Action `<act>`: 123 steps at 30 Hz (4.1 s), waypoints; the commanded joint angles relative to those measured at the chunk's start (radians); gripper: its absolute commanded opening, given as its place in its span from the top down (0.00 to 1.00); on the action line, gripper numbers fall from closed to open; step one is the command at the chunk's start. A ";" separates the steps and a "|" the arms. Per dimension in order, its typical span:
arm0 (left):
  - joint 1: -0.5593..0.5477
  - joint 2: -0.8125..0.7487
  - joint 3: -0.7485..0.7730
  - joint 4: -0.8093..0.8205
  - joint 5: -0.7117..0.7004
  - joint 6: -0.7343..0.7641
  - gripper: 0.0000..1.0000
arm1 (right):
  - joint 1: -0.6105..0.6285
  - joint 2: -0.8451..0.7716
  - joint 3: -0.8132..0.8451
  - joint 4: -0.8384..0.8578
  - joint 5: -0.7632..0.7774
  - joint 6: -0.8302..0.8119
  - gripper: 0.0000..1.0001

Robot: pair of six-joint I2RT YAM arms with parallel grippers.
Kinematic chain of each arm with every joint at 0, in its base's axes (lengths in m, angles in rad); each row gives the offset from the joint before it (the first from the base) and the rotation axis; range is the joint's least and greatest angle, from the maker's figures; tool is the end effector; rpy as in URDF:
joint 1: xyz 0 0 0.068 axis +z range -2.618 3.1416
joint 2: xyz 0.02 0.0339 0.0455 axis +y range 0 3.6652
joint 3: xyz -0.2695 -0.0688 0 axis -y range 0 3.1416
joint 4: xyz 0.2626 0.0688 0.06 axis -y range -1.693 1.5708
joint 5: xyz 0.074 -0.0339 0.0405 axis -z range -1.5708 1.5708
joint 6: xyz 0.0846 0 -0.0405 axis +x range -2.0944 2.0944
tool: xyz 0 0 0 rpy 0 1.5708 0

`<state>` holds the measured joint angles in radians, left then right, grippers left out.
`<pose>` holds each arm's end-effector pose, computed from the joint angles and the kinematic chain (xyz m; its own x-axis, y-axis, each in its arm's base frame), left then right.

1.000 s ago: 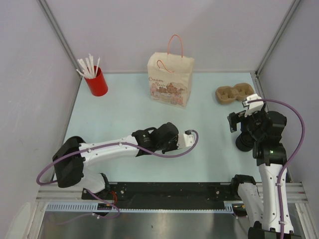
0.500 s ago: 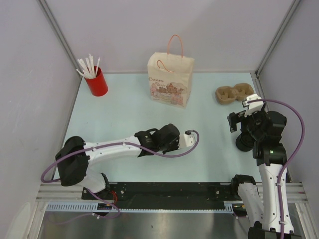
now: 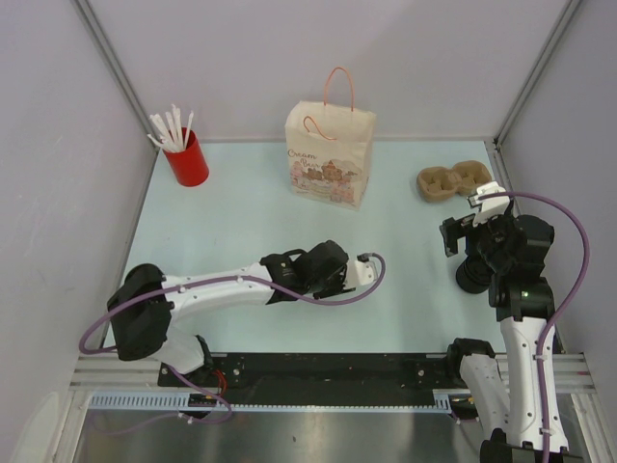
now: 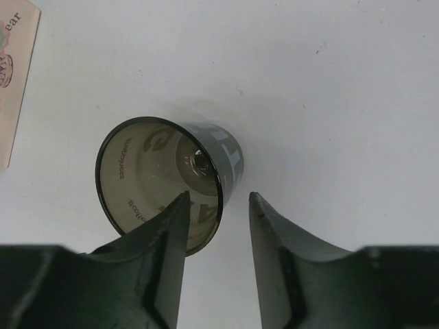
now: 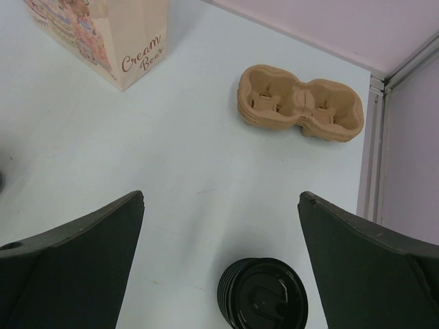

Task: Pack the takeout coffee

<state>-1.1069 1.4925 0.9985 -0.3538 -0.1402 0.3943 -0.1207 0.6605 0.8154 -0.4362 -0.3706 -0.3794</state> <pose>0.1730 -0.3193 0.1922 0.0145 0.8211 -0.5706 0.9083 0.2278 0.3509 0.2064 0.0058 0.3362 -0.1696 -0.3272 -0.9296 -0.3187 0.9108 -0.2624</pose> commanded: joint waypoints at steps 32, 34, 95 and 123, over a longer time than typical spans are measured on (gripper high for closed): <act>0.440 -0.408 -0.109 -0.019 0.093 -0.064 0.01 | -0.266 0.277 0.139 -0.530 -0.007 -0.477 0.00; 0.447 -0.419 -0.112 -0.022 0.099 -0.066 0.01 | -0.269 0.297 0.136 -0.512 -0.019 -0.463 0.01; 0.490 -0.410 -0.175 0.026 0.160 -0.069 0.01 | -0.183 0.318 0.019 -0.291 0.048 -0.299 0.91; 0.455 -0.656 -0.236 0.274 0.419 0.471 0.00 | 0.507 0.605 0.579 -0.777 -0.475 -0.351 0.94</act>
<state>-0.6346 0.9226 0.7841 -0.2348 0.1429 0.6830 0.3588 1.1881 1.2785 -1.0336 -0.6094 -0.6491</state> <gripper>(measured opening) 0.994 0.152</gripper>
